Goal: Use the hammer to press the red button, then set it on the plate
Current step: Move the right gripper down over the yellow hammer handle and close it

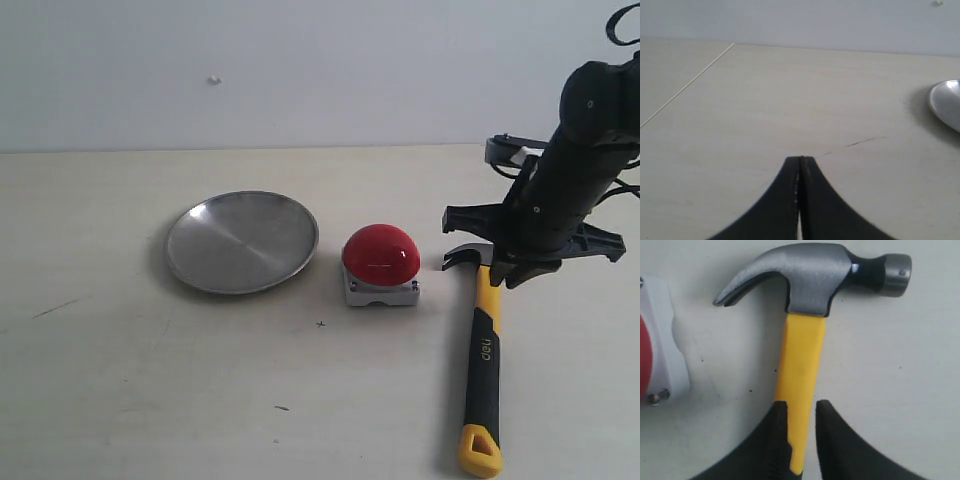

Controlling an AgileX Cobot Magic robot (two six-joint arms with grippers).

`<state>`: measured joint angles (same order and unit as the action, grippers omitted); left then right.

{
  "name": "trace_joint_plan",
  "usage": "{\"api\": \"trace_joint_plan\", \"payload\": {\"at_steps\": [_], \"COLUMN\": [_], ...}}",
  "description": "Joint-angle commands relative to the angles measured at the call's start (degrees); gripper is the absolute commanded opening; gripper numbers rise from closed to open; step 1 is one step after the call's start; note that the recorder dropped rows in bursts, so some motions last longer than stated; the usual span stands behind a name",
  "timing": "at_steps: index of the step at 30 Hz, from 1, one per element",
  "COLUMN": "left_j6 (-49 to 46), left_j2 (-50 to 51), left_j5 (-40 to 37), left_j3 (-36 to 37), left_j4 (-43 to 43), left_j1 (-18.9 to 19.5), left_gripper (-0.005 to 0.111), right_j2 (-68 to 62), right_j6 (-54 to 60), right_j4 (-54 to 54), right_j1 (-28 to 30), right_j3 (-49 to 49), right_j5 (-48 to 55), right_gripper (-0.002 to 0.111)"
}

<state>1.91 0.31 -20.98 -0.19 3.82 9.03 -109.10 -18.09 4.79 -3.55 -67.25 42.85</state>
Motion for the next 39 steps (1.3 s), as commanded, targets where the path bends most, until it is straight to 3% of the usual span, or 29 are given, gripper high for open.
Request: {"api": "trace_joint_plan", "payload": {"at_steps": [1,5,12,20,29,33,39], "left_j6": [0.03,0.03,0.03,0.03,0.03,0.03,0.03], "left_j2": [-0.31,-0.31,-0.31,-0.31,-0.31,-0.31,-0.31], "left_j5": [0.29,0.29,0.29,0.29,0.29,0.29,0.29], "left_j3": [0.19,0.19,0.19,0.19,0.19,0.19,0.19], "left_j4": [-0.13,-0.13,-0.13,-0.13,-0.13,-0.13,-0.13], "left_j1": [-0.31,-0.31,-0.31,-0.31,-0.31,-0.31,-0.31], "left_gripper": [0.000,0.000,0.000,0.000,0.000,0.000,0.000], "right_j2": [-1.67,-1.67,-2.69,-8.78,-12.36,-12.36,-12.36], "right_j6": [-3.08,-4.92,-8.16,-8.16,-9.07,-9.17,-8.50], "right_j4": [-1.88,-1.76,-1.76,-2.37,-1.98,-2.08,-2.22], "right_j1": [0.24,0.24,0.24,0.24,0.24,0.24,0.24], "right_j3": [-1.38,-1.38,-2.00,-9.72,-10.31,-10.41,-10.41], "right_j5": [0.10,-1.85,-3.07,8.12,3.44,2.58,2.52], "right_gripper": [0.044,0.056,0.056,0.055,0.053,0.040,0.008]}}
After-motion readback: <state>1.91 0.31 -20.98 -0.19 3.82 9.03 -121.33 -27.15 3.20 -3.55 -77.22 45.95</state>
